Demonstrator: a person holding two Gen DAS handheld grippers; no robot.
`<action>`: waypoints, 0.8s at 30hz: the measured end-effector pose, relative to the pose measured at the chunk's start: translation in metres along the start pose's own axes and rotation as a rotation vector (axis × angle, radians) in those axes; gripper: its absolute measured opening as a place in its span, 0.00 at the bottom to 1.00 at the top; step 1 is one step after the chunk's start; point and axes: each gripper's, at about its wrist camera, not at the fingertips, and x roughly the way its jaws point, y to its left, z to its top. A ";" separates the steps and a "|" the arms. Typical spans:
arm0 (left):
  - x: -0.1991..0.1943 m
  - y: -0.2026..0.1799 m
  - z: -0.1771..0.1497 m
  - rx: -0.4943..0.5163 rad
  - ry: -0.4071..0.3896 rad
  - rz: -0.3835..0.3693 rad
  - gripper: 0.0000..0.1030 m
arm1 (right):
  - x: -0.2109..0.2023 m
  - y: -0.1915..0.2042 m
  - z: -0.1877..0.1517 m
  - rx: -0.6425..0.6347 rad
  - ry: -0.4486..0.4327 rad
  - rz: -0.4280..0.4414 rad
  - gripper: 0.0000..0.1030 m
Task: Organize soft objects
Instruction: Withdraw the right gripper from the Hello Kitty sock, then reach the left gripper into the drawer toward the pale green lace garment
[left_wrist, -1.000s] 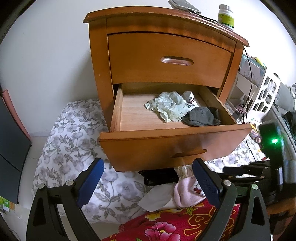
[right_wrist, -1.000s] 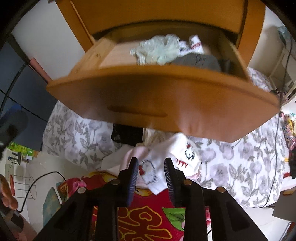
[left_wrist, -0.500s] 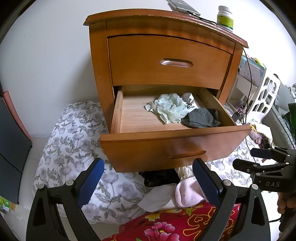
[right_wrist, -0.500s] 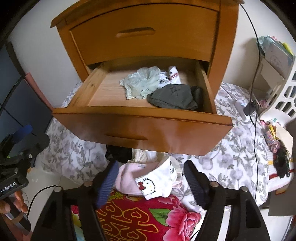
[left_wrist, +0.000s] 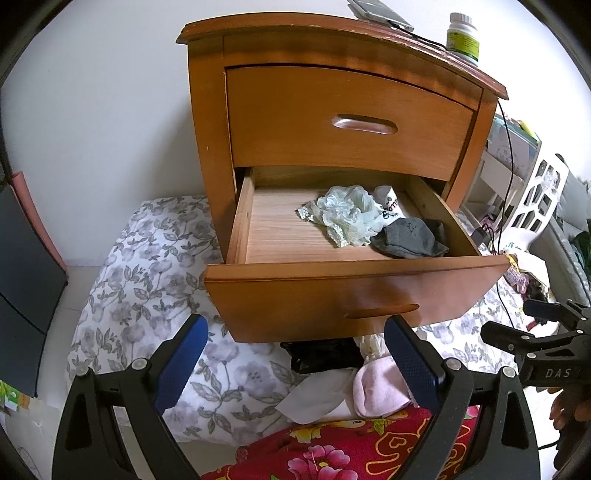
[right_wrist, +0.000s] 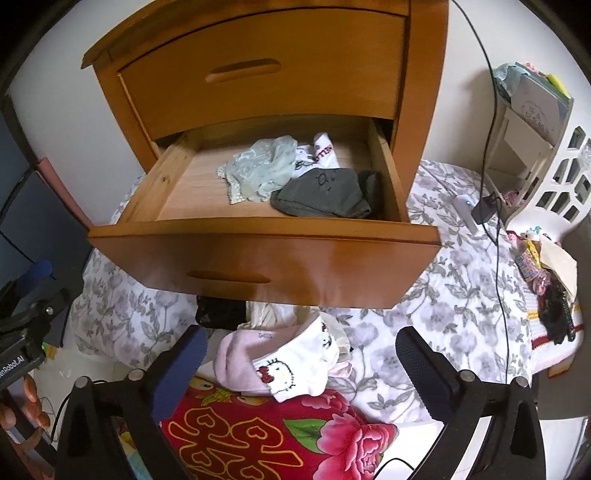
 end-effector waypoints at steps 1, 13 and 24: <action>0.000 0.000 0.000 -0.001 0.000 0.000 0.94 | 0.000 -0.001 0.000 0.002 -0.001 -0.002 1.00; 0.005 -0.006 0.006 0.011 0.011 0.000 0.94 | -0.007 0.000 0.003 -0.023 -0.027 -0.024 1.00; 0.015 -0.013 0.032 0.020 0.011 -0.004 0.94 | -0.004 -0.009 0.010 -0.023 -0.046 -0.015 1.00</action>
